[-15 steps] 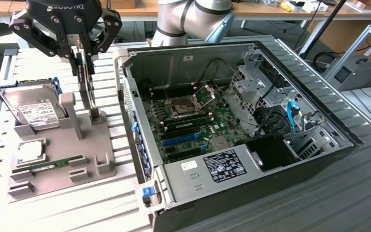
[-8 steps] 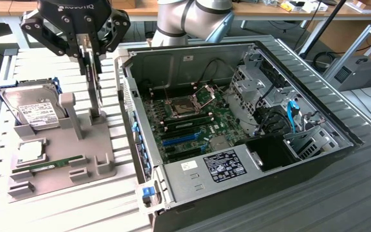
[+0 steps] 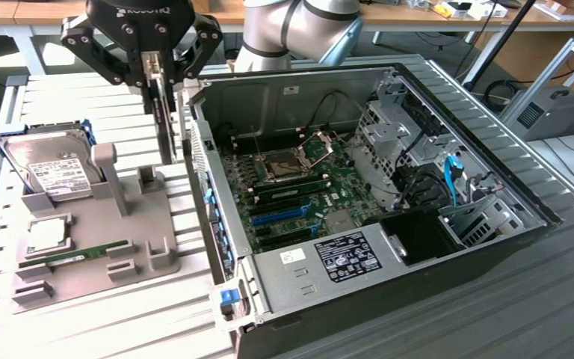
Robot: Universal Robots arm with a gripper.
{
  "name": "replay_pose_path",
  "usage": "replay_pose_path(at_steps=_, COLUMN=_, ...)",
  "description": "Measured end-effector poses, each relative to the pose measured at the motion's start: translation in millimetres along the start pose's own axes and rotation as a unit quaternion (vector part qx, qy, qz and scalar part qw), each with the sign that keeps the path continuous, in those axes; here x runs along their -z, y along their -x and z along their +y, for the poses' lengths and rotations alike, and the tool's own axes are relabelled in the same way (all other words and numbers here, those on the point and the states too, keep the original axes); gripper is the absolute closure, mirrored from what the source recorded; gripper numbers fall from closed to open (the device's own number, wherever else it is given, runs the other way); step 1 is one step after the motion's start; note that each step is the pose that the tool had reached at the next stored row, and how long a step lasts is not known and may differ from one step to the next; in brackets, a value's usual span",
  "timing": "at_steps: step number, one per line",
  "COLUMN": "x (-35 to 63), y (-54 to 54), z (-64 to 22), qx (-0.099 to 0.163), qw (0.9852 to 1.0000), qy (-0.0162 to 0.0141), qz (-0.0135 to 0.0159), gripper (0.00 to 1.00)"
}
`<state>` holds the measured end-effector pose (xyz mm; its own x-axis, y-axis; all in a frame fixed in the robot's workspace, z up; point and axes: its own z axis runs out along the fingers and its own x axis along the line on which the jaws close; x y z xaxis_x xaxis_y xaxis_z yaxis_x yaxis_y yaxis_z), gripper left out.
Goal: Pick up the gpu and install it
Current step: 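Pick up the gpu and move the gpu toward the slot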
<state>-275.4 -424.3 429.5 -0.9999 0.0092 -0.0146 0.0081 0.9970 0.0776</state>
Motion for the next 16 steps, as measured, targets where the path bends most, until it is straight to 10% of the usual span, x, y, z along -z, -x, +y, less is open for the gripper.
replay_pose_path(at_steps=16, x=-0.8, y=55.2, z=0.5, qx=0.0, qw=1.0, qy=0.0002, qz=0.001, gripper=0.73)
